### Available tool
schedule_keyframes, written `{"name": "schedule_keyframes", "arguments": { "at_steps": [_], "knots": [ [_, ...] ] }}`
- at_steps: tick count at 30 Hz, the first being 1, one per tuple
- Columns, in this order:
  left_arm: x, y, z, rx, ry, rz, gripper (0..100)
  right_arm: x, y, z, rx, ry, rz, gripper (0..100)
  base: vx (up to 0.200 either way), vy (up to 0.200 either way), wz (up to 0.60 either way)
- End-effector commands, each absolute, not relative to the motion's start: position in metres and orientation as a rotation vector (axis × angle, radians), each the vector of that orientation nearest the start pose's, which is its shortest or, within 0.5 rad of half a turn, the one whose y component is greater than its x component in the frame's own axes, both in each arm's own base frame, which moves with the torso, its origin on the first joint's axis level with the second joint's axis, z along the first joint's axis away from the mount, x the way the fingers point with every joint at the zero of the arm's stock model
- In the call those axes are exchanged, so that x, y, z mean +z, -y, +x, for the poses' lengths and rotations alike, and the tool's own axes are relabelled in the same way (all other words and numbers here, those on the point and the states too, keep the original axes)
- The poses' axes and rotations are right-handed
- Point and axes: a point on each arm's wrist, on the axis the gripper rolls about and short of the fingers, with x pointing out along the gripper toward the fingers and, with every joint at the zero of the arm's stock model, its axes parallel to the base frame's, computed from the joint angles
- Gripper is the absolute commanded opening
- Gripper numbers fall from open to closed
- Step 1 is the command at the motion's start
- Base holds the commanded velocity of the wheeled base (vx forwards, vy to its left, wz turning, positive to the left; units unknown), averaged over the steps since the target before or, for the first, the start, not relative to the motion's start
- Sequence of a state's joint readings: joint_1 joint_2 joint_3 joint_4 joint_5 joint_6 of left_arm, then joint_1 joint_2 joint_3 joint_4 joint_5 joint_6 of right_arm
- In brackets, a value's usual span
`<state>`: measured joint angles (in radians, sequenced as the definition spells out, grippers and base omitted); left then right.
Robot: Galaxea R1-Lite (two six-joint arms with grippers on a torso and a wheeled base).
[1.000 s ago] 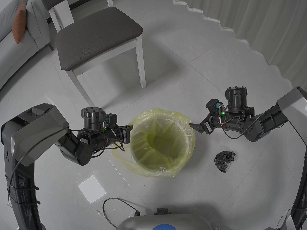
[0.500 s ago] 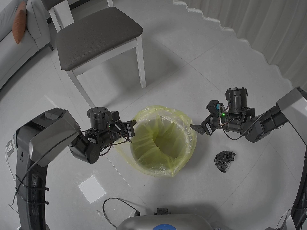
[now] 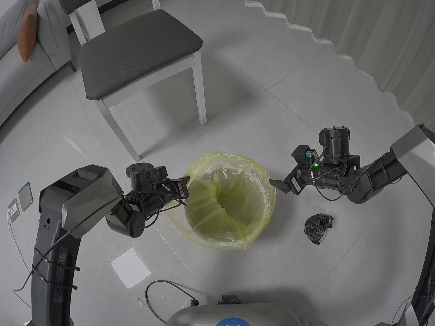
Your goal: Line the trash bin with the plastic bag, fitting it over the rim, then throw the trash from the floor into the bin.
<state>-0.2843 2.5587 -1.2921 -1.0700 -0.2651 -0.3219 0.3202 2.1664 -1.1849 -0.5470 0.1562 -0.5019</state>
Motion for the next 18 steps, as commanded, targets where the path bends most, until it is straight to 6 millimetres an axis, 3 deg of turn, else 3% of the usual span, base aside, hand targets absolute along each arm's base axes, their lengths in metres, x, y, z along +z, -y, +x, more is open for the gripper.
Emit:
{"name": "schedule_keyframes", "arguments": {
  "at_steps": [1,6,13,18],
  "knots": [
    [-0.017,0.141,0.457,-0.506,-0.304,-0.343,0,0.1,-0.136,0.398,0.571,-0.315,-0.52,100,0.0,0.0,0.0],
    [-0.022,0.142,0.457,-0.502,-0.299,-0.38,0,0.097,-0.136,0.4,0.571,-0.323,-0.52,100,0.0,0.0,0.0],
    [-0.011,0.138,0.451,-0.505,-0.3,-0.386,0,0.096,-0.136,0.401,0.57,-0.32,-0.52,100,0.0,0.0,0.0],
    [-0.024,0.14,0.451,-0.506,-0.323,-0.388,0,0.096,-0.136,0.4,0.571,-0.322,-0.522,100,0.0,0.0,0.0]
  ]
}}
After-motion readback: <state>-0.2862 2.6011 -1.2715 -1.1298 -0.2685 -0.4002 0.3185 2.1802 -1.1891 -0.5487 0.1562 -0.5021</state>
